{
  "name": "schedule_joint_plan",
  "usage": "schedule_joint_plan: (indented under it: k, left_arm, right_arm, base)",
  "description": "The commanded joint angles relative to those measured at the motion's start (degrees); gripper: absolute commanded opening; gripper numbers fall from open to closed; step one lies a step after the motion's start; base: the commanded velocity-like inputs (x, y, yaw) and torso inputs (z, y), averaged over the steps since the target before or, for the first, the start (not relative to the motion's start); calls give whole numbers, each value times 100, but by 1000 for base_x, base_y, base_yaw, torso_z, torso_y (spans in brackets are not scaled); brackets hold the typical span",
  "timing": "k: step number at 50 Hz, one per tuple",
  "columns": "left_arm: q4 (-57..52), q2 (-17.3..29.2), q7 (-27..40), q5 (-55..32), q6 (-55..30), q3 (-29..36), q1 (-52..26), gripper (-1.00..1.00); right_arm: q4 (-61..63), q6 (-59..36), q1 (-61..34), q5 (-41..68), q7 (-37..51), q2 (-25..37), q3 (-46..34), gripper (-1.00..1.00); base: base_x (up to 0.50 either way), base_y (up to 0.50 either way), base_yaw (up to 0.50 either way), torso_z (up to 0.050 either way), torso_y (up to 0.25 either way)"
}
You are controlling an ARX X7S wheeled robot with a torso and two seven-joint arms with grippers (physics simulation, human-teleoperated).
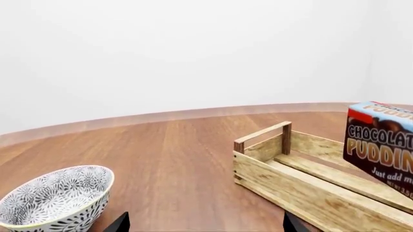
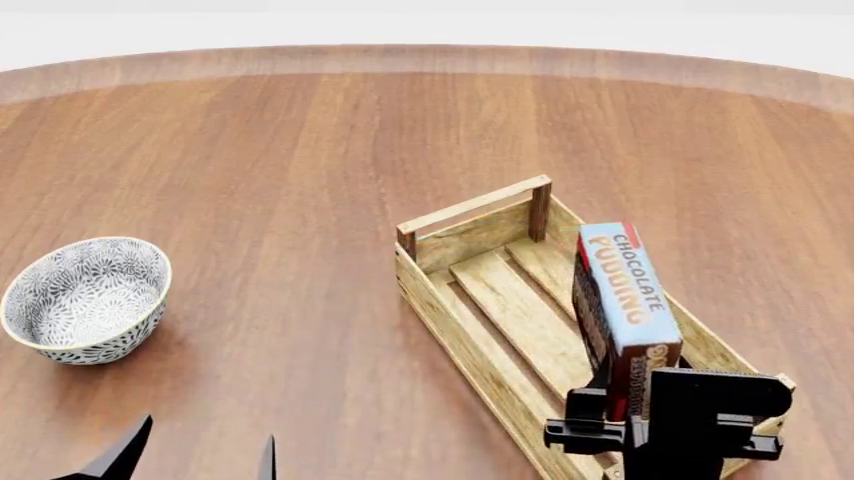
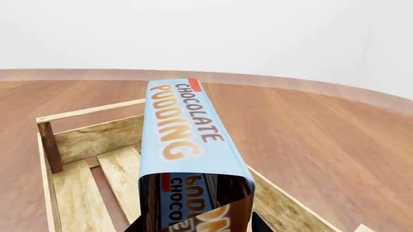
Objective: Pick up the chocolate pudding and put it in the tray.
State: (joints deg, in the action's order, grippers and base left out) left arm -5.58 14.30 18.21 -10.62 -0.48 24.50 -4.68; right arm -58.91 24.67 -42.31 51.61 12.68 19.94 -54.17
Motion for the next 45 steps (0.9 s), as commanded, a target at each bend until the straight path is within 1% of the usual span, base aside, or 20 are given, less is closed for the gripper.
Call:
schedule_joint_plan:
  k: [1, 11, 15, 19, 20, 26, 31, 33, 39, 45]
  left_arm:
    - [71, 9, 14, -21, 57, 19, -11, 100]
    - [64, 20, 37, -40, 56, 43, -9, 100]
    - [138, 11, 36, -48, 119, 49, -9, 100]
    - [161, 11, 38, -48, 143, 65, -6, 100]
    - [162, 11, 39, -48, 148, 70, -5, 100]
    - [122, 28, 54, -53, 120, 86, -12, 100]
    - [4, 66, 77, -78, 24, 81, -23, 100]
    - [4, 69, 83, -76, 19, 86, -29, 100]
    - [-23, 82, 94, -80, 13, 104, -28, 100]
    - [-67, 98, 107, -97, -17, 106, -36, 100]
  right_arm:
    - [-377, -23, -175, -251, -70, -158, 25, -100]
    - [-304, -141, -226, -292, 26, -141, -3, -100]
    - [-736, 5, -325, -277, -186, -311, 58, -100]
    - [-794, -19, -348, -270, -214, -340, 70, -100]
    - [-881, -50, -382, -256, -231, -370, 82, 100]
    - [-1029, -4, -405, -274, -315, -428, 96, 100]
    - [-910, -45, -381, -282, -239, -383, 98, 100]
    - [-1124, 35, -421, -278, -344, -464, 131, 100]
    - [-740, -128, -348, -320, -132, -319, 79, 100]
    - [-762, -123, -351, -335, -133, -325, 85, 100]
  base:
    - [0, 0, 0, 0, 0]
    - [0, 0, 0, 0, 1]
    - [0, 0, 0, 0, 0]
    - [0, 0, 0, 0, 0]
    - [0, 0, 0, 0, 0]
    - [0, 0, 0, 0, 0]
    - [0, 0, 0, 0, 0]
    - [0, 0, 0, 0, 0]
    - [0, 0, 0, 0, 0]
    - [0, 0, 0, 0, 0]
